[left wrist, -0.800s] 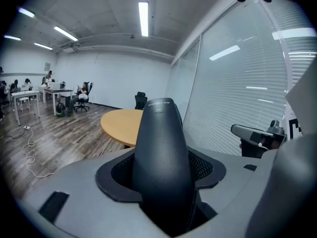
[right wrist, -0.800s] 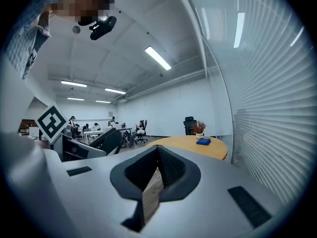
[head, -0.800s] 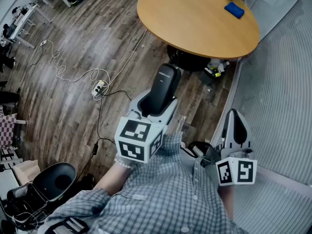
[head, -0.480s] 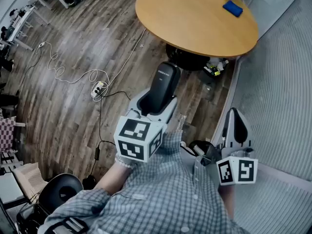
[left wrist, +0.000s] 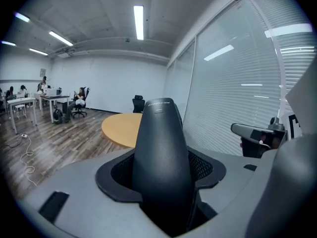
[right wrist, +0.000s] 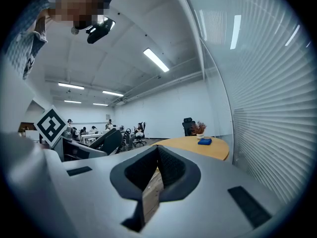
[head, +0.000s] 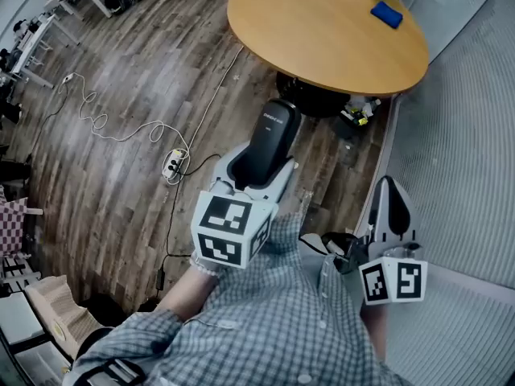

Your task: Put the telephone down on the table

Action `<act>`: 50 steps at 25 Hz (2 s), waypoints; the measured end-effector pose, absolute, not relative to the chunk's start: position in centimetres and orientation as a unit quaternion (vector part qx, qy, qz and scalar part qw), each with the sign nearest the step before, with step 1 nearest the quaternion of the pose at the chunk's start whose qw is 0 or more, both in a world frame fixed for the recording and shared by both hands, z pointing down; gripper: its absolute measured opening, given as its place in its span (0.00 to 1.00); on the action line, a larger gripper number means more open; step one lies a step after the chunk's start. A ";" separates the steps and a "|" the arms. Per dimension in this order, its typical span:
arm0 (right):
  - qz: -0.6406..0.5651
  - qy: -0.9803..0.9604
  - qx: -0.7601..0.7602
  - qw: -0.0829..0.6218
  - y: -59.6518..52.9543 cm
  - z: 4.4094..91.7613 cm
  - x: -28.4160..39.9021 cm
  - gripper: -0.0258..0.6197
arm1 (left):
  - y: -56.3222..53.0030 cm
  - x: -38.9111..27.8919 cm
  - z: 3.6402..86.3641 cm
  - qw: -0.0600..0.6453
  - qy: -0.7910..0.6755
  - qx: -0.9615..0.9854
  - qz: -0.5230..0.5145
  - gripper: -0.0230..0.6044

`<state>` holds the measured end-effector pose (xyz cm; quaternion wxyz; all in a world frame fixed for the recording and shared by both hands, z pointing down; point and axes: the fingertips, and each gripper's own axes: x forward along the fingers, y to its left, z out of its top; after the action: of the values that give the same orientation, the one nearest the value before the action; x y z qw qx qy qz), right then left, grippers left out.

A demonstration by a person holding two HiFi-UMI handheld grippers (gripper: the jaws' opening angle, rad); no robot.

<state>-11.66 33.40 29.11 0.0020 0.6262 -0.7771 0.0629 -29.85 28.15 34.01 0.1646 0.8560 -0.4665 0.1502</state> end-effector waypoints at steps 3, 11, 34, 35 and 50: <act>0.064 -0.775 0.629 0.006 33.7 29.5 -12.8 0.05 | 28.2 -30.4 34.1 0.164 -0.460 0.859 0.151 0.48; 0.065 -0.765 0.641 0.007 32.6 30.1 -11.4 0.05 | 26.2 -29.7 34.7 0.167 -0.456 0.861 0.148 0.48; 0.047 -0.790 0.610 0.033 12.6 30.4 3.2 0.05 | 8.3 -16.1 33.6 0.187 -0.488 0.842 0.138 0.48; 0.046 -0.791 0.610 0.035 11.8 30.4 4.0 0.05 | 7.3 -15.3 33.7 0.187 -0.489 0.841 0.141 0.48; 0.076 -0.775 0.626 0.028 6.9 31.6 12.0 0.05 | -1.9 -4.5 34.6 0.199 -0.460 0.851 0.157 0.48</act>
<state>12.00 6.88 31.62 0.0278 0.6263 -0.7754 0.0755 -4.50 -1.92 34.58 0.1985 0.8512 -0.4599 0.1565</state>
